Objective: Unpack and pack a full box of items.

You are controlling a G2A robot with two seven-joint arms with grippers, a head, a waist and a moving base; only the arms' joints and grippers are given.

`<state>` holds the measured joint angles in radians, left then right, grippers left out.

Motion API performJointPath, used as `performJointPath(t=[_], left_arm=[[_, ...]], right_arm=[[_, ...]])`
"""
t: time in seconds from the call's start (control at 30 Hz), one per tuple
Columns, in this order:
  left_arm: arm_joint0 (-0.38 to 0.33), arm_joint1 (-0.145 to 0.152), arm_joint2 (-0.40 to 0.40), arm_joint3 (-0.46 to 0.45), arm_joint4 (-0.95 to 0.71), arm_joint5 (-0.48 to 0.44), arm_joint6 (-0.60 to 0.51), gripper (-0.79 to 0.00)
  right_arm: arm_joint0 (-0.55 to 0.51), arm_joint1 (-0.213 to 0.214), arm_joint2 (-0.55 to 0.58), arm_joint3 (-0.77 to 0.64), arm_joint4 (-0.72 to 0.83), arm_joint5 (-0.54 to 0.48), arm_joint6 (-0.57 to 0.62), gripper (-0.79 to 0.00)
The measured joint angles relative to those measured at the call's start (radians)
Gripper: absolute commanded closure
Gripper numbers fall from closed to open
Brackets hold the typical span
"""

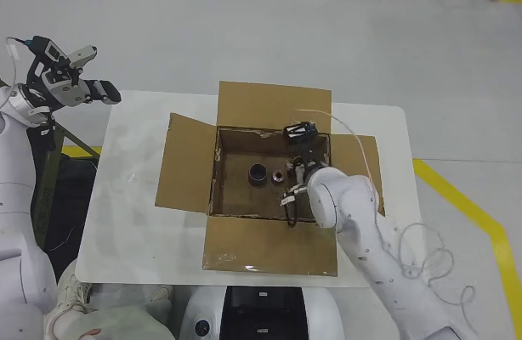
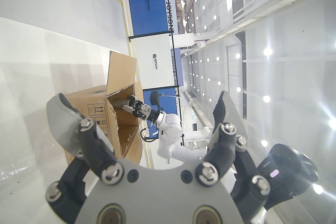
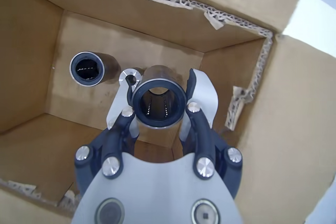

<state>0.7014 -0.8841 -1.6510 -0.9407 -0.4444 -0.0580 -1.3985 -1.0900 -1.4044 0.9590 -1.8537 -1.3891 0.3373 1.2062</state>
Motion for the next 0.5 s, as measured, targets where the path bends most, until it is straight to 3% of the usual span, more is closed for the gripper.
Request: performJointPath(t=[0.23,0.5], left_arm=[[0.0,0.0,0.0,0.0,0.0,0.0,0.0,-0.785],[0.0,0.0,0.0,0.0,0.0,0.0,0.0,-0.785]], right_arm=[[-0.115,0.014,0.027,-0.198,-0.074,-0.054,-0.013,0.0],[-0.19,0.021,0.07,-0.296,-0.068,-0.106,-0.05,0.0]])
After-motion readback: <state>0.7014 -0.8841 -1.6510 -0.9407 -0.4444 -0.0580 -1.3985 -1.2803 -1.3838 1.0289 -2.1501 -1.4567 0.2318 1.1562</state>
